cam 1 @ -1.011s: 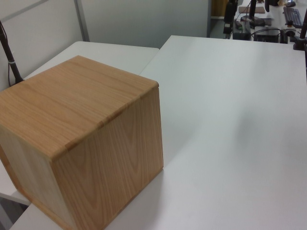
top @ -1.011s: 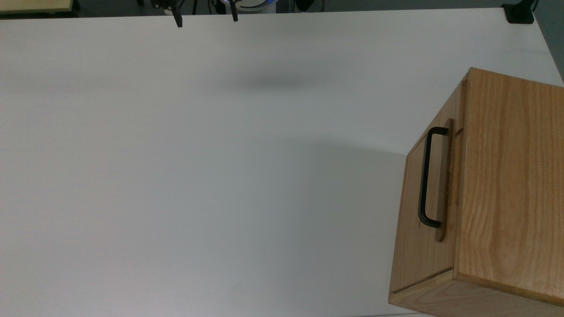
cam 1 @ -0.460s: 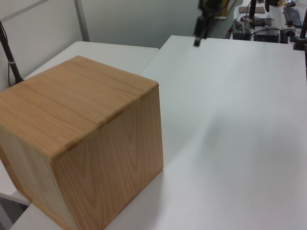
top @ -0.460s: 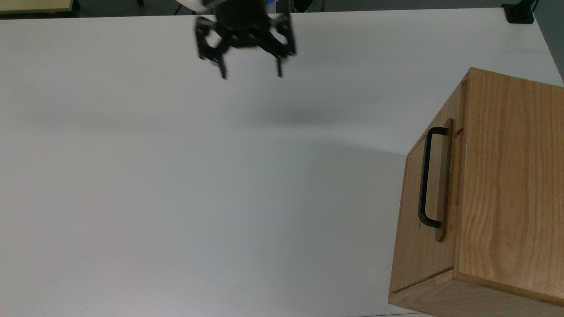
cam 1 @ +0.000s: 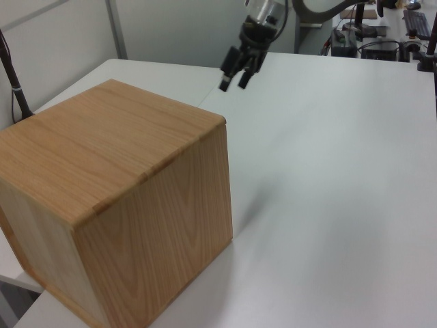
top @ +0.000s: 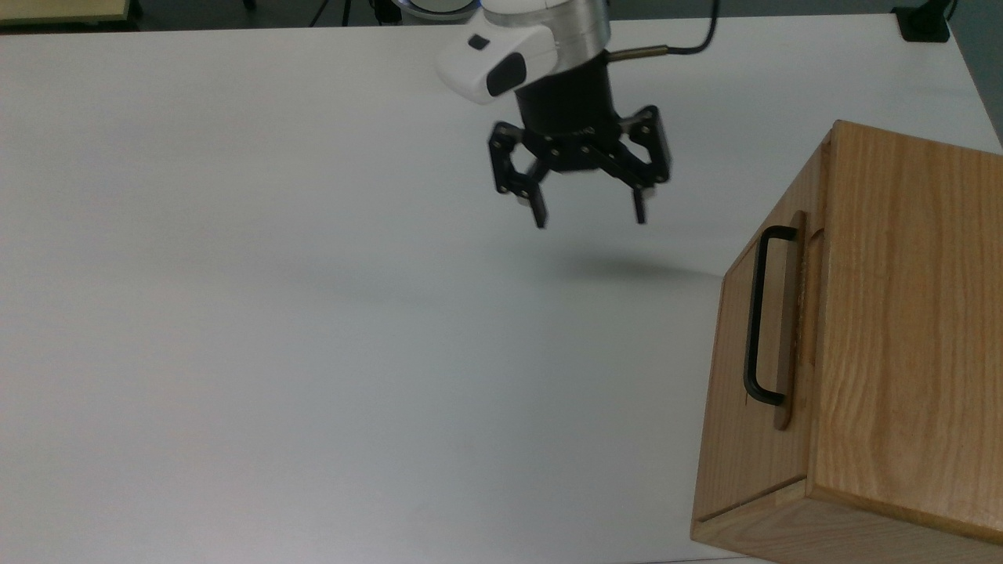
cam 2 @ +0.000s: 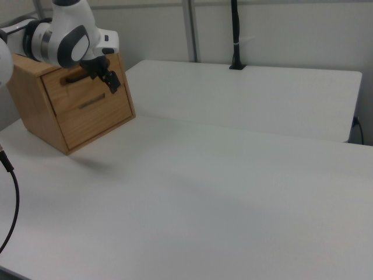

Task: Open the drawer by sliding it
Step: 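Move the open gripper toward the black drawer handle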

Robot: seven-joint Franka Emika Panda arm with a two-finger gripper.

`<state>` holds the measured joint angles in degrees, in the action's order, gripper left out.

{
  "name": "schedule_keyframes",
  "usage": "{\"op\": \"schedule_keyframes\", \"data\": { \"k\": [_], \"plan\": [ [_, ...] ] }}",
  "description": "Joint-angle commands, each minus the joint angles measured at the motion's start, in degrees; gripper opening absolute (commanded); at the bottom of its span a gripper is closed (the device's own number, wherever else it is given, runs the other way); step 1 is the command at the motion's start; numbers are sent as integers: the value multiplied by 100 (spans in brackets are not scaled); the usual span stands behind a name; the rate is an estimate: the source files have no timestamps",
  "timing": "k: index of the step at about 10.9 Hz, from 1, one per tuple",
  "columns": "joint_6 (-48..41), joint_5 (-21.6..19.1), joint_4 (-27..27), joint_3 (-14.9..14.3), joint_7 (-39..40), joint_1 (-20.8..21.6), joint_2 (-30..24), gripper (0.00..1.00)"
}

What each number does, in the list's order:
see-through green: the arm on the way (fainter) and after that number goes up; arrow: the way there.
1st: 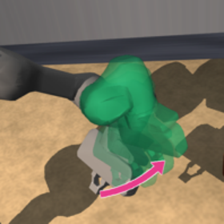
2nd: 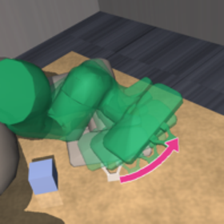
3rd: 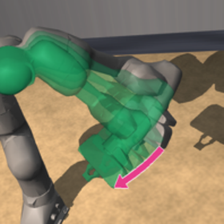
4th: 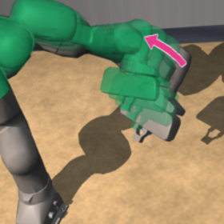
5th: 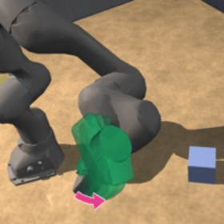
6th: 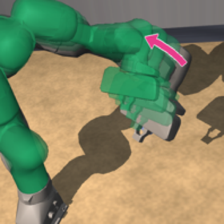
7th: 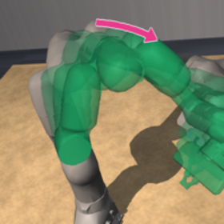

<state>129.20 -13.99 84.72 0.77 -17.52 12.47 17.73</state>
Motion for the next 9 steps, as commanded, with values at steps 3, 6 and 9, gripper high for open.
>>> {"op": "schedule_keyframes", "data": {
  "k": [3, 6, 9],
  "plan": [
    [1027, -333, -516, 563, -716, -52, 633, 99],
    [1635, -333, -553, 749, -735, -60, 793, 77],
    [1653, -298, -903, 941, -814, -60, 916, 71]
  ]
}}
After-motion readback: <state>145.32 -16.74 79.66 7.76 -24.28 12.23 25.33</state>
